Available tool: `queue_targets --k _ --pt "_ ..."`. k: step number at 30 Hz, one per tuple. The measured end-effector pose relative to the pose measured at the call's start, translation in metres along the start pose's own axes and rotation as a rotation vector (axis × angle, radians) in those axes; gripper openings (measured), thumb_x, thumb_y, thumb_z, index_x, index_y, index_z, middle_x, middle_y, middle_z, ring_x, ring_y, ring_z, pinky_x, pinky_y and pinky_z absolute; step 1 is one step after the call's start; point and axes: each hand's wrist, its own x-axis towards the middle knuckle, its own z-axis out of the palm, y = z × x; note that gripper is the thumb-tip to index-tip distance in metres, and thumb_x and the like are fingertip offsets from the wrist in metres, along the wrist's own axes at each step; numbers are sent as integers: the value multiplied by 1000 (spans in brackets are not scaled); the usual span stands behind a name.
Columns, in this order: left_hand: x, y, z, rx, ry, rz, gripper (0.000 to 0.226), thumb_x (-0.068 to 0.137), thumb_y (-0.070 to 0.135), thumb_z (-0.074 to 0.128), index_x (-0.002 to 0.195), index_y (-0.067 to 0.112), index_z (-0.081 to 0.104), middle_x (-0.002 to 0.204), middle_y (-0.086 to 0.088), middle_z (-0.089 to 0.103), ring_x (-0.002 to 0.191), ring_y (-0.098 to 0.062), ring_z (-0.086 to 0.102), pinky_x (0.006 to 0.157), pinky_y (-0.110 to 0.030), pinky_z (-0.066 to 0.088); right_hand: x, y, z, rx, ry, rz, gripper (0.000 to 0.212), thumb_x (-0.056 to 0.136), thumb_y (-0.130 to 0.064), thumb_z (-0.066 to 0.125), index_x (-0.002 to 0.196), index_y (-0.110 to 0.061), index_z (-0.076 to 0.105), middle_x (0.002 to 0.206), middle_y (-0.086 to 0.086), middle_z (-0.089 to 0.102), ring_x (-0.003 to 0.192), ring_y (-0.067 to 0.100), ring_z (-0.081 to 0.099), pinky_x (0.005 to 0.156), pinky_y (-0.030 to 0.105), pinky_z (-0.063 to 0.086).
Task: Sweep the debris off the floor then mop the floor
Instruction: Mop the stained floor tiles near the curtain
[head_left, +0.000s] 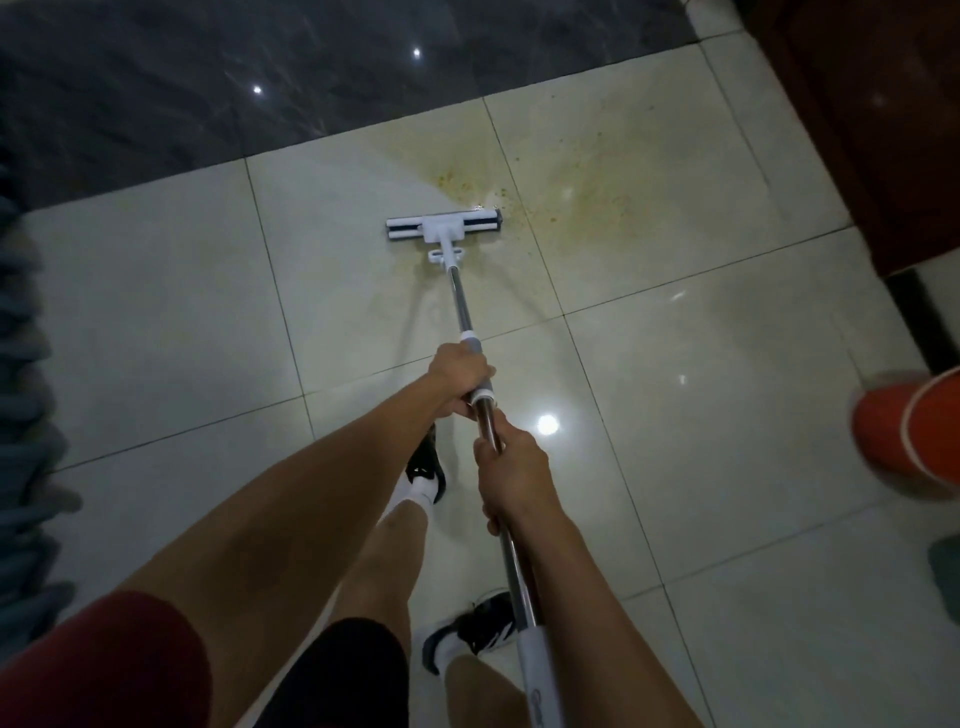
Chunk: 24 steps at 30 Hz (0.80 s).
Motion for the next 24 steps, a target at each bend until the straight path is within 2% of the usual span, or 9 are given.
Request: queue_targets --k 5,10,12,14,16,18,19,21,24 --pt "36 44 -31 -55 -6 2 30 91 6 70 118 -1 59 95 -19 65 75 -34 69 69 -59 62 42 -54 11 -84 25 -51 32 102 -22 48 133 -27 53 93 4 65 81 22 68 78 39 60" --pt "94 116 -66 -90 -8 22 27 91 7 70 116 1 62 92 -17 66 69 -30 67 57 -47 60 114 -125 14 -129 37 -62 33 102 -22 49 135 -23 52 95 8 67 83 24 69 78 41 60" --pt "122 146 -82 -101 13 25 24 91 8 70 114 2 63 93 -16 67 70 -30 67 59 -48 61 147 -157 18 -133 32 -61 35 102 -22 49 137 -24 51 98 9 67 85 25 69 80 42 60" --pt "150 177 -99 -119 32 30 25 91 10 70 114 2 65 91 -16 67 68 -30 66 65 -51 62 179 -192 23 -114 15 -53 38 102 -23 47 139 -27 48 98 10 67 85 27 69 78 45 60" --pt "179 212 -115 -121 44 40 23 91 11 70 112 2 65 89 -16 67 67 -29 66 67 -50 63 212 -229 24 -96 3 -44 37 102 -23 46 138 -28 48 97 11 67 80 29 69 69 44 61" --pt "209 248 -130 -129 52 53 20 92 11 70 108 1 67 88 -16 67 66 -28 66 61 -44 61 243 -267 20 -91 -2 -29 32 103 -22 45 134 -24 51 95 11 66 72 28 69 54 37 59" --pt "223 266 -136 -135 54 61 18 93 12 69 107 1 68 88 -16 67 65 -28 65 57 -41 59 259 -285 17 -89 -1 -18 29 103 -22 45 131 -22 52 93 11 65 69 28 68 51 37 59" --pt "248 298 -144 -147 66 84 16 96 18 64 102 3 68 88 -15 68 63 -27 65 53 -37 56 293 -316 14 -97 4 -10 26 103 -20 45 128 -19 54 92 12 64 67 29 68 54 43 61" --pt "278 330 -155 -149 121 92 28 100 33 54 95 8 67 85 -11 68 64 -25 64 52 -32 52 332 -350 18 -141 0 -38 30 101 -11 43 129 -16 52 96 14 64 74 32 69 59 46 62"
